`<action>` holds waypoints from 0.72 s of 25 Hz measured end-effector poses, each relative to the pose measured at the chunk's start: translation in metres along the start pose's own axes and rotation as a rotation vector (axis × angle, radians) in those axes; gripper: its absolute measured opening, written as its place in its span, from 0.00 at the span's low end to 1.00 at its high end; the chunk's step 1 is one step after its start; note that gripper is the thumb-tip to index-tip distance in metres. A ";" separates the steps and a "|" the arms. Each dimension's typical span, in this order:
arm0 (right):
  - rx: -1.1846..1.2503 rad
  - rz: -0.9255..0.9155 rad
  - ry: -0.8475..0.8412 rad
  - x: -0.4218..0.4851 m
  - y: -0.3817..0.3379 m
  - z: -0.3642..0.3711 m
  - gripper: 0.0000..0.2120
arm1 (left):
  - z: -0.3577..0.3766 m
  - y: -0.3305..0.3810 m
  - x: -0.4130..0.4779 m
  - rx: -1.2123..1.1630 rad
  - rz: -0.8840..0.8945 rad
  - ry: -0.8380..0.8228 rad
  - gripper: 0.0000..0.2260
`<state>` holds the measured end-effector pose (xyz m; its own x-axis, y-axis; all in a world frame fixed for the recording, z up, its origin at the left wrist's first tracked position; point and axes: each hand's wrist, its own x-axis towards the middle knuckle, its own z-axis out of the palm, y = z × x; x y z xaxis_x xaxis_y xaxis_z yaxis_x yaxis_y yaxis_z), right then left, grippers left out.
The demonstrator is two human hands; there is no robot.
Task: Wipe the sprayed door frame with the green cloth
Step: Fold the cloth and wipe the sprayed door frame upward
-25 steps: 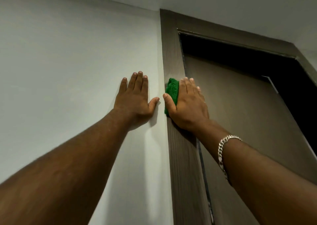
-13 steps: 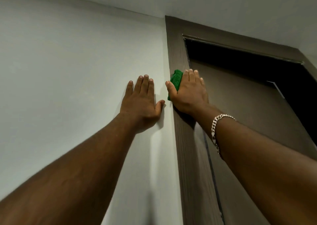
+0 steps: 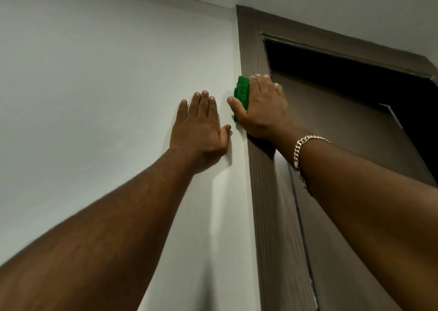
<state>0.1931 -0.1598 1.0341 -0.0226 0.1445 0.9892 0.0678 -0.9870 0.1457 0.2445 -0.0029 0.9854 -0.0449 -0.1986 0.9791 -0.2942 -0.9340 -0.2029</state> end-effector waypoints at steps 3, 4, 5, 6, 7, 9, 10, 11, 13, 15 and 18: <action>0.045 -0.119 -0.033 -0.030 0.004 -0.001 0.40 | -0.009 0.004 -0.014 -0.172 0.077 0.073 0.28; 0.082 -0.118 -0.047 -0.038 0.004 -0.001 0.40 | -0.013 0.008 -0.020 -0.284 0.073 0.101 0.27; 0.141 -0.103 -0.076 -0.045 0.003 -0.002 0.39 | -0.018 0.014 -0.027 -0.409 0.041 0.129 0.25; 0.216 -0.080 -0.123 -0.051 0.002 -0.006 0.37 | -0.023 0.022 -0.034 -0.535 -0.008 0.156 0.24; 0.290 -0.061 -0.179 -0.058 -0.001 -0.011 0.35 | -0.028 0.032 -0.042 -0.651 -0.059 0.188 0.22; 0.398 -0.032 -0.268 -0.076 -0.005 -0.023 0.34 | -0.042 0.053 -0.056 -0.817 -0.143 0.232 0.17; 0.444 -0.017 -0.307 -0.087 -0.006 -0.028 0.33 | -0.048 0.064 -0.062 -0.859 -0.200 0.219 0.15; 0.496 0.002 -0.343 -0.098 -0.007 -0.032 0.32 | -0.051 0.074 -0.067 -0.882 -0.275 0.191 0.14; 0.612 0.052 -0.384 -0.122 -0.009 -0.043 0.33 | -0.059 0.090 -0.079 -0.932 -0.465 0.104 0.19; 0.710 0.148 -0.332 -0.153 -0.012 -0.053 0.37 | -0.066 0.102 -0.096 -0.978 -0.606 0.023 0.24; 0.749 0.376 -0.181 -0.215 -0.015 -0.061 0.41 | -0.071 0.109 -0.137 -1.045 -0.673 -0.004 0.22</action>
<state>0.1360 -0.1805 0.8189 0.2887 -0.1111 0.9509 0.6813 -0.6740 -0.2856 0.1510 -0.0566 0.8299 0.4119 0.2251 0.8830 -0.8767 -0.1664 0.4513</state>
